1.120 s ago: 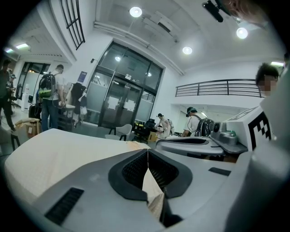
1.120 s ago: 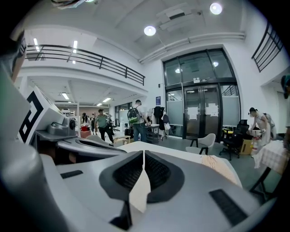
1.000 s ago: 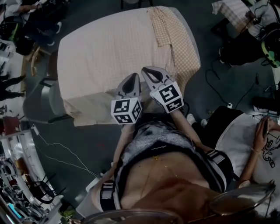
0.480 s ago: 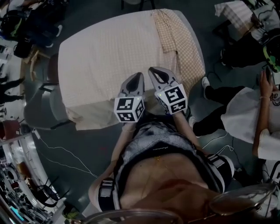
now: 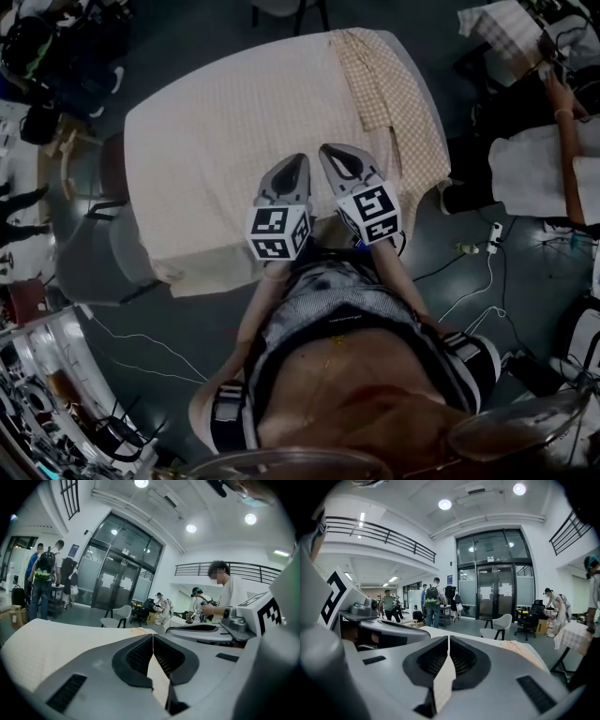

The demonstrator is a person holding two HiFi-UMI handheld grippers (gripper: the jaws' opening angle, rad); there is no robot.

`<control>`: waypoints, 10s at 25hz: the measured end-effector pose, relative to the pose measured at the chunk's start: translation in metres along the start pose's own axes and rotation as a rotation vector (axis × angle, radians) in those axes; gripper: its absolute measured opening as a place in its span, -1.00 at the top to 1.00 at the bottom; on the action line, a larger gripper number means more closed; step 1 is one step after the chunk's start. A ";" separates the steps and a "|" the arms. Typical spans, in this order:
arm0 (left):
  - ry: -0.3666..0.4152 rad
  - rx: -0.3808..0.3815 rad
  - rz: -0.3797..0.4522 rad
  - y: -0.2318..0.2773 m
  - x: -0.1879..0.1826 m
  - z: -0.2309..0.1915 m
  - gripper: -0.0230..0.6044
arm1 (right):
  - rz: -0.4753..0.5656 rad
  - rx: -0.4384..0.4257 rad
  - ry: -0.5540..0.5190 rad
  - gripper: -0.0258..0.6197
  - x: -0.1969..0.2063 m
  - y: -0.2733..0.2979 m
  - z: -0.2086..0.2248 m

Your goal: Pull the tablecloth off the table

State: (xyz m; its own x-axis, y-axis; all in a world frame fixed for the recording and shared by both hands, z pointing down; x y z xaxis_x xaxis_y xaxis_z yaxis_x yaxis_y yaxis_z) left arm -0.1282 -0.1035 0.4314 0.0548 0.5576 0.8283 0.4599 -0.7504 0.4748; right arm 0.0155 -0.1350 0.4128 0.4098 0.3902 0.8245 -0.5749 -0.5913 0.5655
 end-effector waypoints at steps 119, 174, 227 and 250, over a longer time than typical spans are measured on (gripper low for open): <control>-0.074 0.057 -0.720 0.121 0.146 -0.103 0.90 | -0.709 -0.344 -0.082 0.71 0.163 0.181 0.022; -0.013 0.388 -0.236 0.079 -0.042 0.003 0.90 | -0.088 -0.494 0.321 0.72 0.033 0.044 0.089; -0.105 0.309 -0.116 0.046 -0.009 -0.053 0.57 | -0.221 -0.470 -0.135 0.72 0.020 0.077 0.050; 0.373 -0.029 -0.637 0.050 0.113 -0.128 -0.08 | -0.196 -0.465 0.027 0.72 0.020 0.081 0.044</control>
State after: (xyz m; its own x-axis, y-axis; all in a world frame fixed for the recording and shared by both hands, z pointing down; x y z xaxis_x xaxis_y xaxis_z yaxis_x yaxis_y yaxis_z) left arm -0.2125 -0.1231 0.5864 -0.5224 0.7344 0.4333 0.2785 -0.3333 0.9008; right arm 0.0080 -0.2063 0.4746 0.5269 0.4840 0.6987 -0.7461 -0.1303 0.6530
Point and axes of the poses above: the fingertips, and each gripper's own axes: y forward along the fingers, z to its right, x out of its underside, the point moved 10 cm from there along -y, backward along the fingers, and after that the axes turned 14 degrees about -z, right-handed, at the moved point
